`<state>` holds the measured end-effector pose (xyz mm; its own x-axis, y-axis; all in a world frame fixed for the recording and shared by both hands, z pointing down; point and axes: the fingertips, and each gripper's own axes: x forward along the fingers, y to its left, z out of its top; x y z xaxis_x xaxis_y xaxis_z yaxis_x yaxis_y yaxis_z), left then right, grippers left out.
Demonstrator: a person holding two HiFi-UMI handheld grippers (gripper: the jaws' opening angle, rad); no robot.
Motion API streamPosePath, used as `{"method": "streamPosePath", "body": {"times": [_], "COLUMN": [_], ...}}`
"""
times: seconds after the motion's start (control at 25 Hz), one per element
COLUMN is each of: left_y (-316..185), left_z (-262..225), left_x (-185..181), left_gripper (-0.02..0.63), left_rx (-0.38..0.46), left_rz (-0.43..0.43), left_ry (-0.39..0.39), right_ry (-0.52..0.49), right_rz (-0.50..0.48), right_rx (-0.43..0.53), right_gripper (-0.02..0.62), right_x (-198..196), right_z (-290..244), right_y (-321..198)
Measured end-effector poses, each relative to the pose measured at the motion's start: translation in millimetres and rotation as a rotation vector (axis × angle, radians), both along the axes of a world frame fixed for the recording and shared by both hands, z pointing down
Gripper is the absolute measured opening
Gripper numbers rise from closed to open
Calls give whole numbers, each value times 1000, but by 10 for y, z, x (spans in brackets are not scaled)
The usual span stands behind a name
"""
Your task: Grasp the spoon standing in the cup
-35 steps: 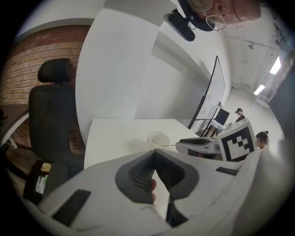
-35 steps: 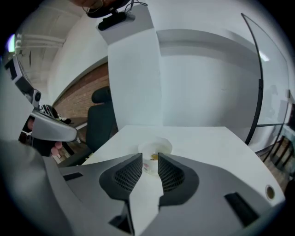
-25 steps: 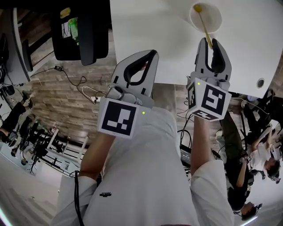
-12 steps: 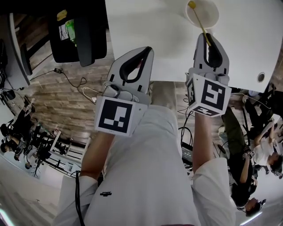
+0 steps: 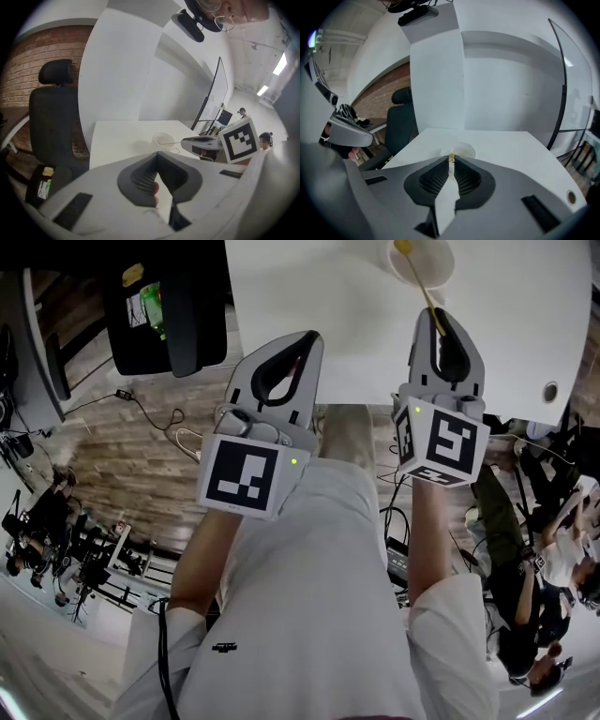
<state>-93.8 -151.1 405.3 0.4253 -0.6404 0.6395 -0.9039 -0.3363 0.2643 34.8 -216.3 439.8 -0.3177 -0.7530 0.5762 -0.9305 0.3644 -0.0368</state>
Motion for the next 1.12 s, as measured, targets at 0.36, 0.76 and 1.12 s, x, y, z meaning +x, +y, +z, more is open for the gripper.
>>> {"method": "streamPosePath", "body": {"times": [0.36,0.76,1.12], "left_y": [90,219,319], "left_z": [-290,-778,-1141], "left_x": [23,41,22], "left_gripper": [9,9,9], "left_rx": [60,182,235], "left_rz": [29,37,41], "left_ry": [-2,18,33], "right_ry": [20,-19,-28], "right_rz": [14,29,13], "right_rx": [46,119,164], "right_gripper": [40,40,40], "right_x": [98,130,88], "right_z": [-372,-916,-1340], "right_y": [188,484,735]}}
